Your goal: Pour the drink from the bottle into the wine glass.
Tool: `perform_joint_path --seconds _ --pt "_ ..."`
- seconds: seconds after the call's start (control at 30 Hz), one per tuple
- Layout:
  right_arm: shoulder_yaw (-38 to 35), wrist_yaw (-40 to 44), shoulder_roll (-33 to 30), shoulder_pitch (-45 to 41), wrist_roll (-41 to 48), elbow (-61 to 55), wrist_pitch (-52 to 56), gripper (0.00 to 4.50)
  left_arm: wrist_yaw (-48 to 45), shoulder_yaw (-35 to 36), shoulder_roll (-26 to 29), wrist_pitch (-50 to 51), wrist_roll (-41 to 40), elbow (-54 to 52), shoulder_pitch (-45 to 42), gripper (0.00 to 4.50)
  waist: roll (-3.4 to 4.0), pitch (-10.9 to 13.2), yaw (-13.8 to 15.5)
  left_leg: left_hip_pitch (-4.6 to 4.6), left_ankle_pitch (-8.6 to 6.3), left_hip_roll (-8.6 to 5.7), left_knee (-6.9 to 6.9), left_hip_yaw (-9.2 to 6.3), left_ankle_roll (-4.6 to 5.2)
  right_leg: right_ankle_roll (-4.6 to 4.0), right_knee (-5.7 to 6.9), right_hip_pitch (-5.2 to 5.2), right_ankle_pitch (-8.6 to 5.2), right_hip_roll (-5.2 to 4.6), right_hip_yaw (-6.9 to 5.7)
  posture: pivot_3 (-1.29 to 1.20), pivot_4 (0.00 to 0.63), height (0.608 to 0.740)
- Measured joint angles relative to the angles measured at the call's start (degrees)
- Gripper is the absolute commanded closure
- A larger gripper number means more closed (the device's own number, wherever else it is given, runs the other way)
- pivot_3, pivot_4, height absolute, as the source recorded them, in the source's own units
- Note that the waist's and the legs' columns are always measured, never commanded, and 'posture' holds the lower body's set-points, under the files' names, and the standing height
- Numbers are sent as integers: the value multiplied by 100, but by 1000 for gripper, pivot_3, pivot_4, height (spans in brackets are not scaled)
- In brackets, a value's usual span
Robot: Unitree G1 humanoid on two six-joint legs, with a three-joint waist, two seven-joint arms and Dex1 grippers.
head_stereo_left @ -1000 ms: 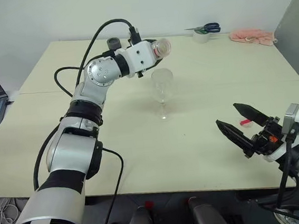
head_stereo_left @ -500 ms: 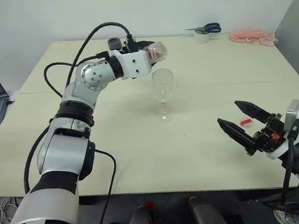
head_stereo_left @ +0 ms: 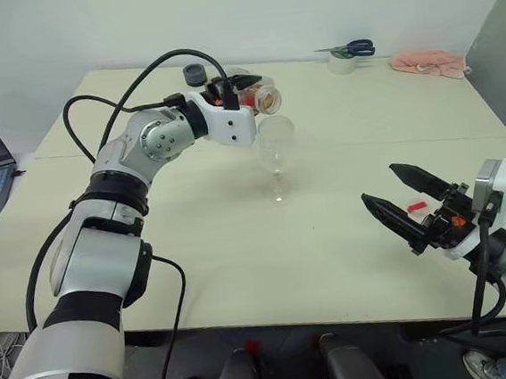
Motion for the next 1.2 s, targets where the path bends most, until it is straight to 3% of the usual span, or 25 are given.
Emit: perform_joint_path --seconds 1.2 --pt "356 -18 -67 -86 -123 233 -1 0 1750 -745 353 -351 1392 190 -475 2683 0 -1 16 10 0 -2 0 2 0 -1 6 7 1 -2 1 0 150 740"
